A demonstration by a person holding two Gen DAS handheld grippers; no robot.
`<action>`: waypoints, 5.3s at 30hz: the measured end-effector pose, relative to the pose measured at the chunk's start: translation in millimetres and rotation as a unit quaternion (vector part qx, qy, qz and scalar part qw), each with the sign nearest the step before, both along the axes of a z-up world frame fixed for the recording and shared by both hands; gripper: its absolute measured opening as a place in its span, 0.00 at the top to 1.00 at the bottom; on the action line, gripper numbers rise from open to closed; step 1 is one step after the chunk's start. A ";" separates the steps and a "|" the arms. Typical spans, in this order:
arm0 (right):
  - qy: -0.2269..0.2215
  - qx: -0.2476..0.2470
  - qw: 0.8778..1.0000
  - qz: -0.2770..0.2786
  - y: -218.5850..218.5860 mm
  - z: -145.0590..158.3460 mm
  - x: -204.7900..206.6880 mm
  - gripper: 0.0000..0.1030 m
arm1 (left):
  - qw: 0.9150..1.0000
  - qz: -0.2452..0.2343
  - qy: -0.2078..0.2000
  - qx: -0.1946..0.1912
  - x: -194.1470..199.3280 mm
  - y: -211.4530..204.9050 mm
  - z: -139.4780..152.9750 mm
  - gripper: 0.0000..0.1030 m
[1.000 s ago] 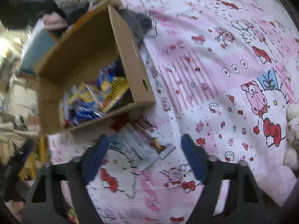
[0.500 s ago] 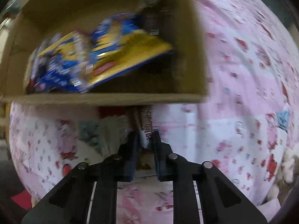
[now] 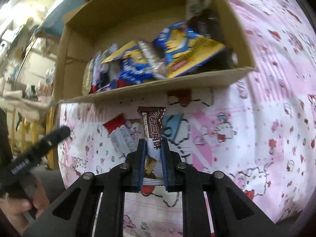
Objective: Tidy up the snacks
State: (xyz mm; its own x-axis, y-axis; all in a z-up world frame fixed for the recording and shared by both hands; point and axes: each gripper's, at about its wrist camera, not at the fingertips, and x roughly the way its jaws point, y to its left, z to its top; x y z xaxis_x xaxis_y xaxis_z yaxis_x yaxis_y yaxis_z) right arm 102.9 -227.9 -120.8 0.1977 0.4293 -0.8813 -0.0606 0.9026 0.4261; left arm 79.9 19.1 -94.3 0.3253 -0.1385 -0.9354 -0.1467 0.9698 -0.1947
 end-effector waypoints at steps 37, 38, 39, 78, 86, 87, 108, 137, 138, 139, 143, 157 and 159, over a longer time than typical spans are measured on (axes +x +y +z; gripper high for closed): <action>-0.007 -0.003 1.000 -0.024 -4.4 16.1 -27.5 0.85 | 0.997 -0.045 0.050 0.041 -15.7 -38.5 -37.5 0.73; -0.013 0.001 1.000 -0.024 -3.7 19.9 -29.0 0.85 | 0.997 -0.049 0.045 0.045 -16.4 -40.5 -34.3 0.73; -0.015 0.003 1.000 -0.025 -3.8 21.8 -30.0 0.85 | 0.997 -0.053 0.039 0.049 -18.9 -40.6 -30.9 0.73; -0.192 0.135 0.966 -0.107 -68.1 113.5 40.4 0.85 | 0.981 -0.056 -0.172 0.063 54.6 -17.3 115.5 0.73; -0.153 0.084 0.981 -0.086 -44.5 82.9 58.9 0.85 | 0.983 -0.053 -0.164 0.063 72.6 -13.5 84.6 0.73; -0.149 0.080 0.982 -0.080 -39.9 81.0 59.3 0.85 | 0.984 -0.052 -0.159 0.060 74.4 -12.8 81.3 0.73; -0.170 0.065 0.980 -0.083 -25.9 86.6 53.6 0.24 | 0.980 -0.044 -0.186 0.060 58.6 -14.3 86.2 0.24; -0.266 -0.018 0.961 -0.072 -18.3 119.7 -55.3 0.00 | 0.970 -0.003 -0.225 0.096 -45.4 12.6 111.2 0.00; -0.268 -0.022 0.961 -0.070 -16.2 119.4 -55.6 0.00 | 0.970 -0.002 -0.224 0.097 -46.7 12.1 109.9 0.00; -0.272 -0.031 0.960 -0.066 -13.0 119.1 -56.2 0.00 | 0.970 0.001 -0.223 0.094 -47.2 12.2 108.8 0.00; -0.291 -0.052 0.953 -0.059 -3.2 118.7 -61.4 0.00 | 0.970 0.002 -0.224 0.094 -50.1 10.7 105.6 0.00; -0.296 -0.097 0.949 -0.043 12.3 108.4 -60.5 0.00 | 0.967 -0.019 -0.233 0.097 -53.6 2.3 110.0 0.00; -0.295 -0.095 0.950 -0.047 10.9 108.5 -60.2 0.00 | 0.968 -0.022 -0.232 0.093 -53.6 1.8 110.0 0.00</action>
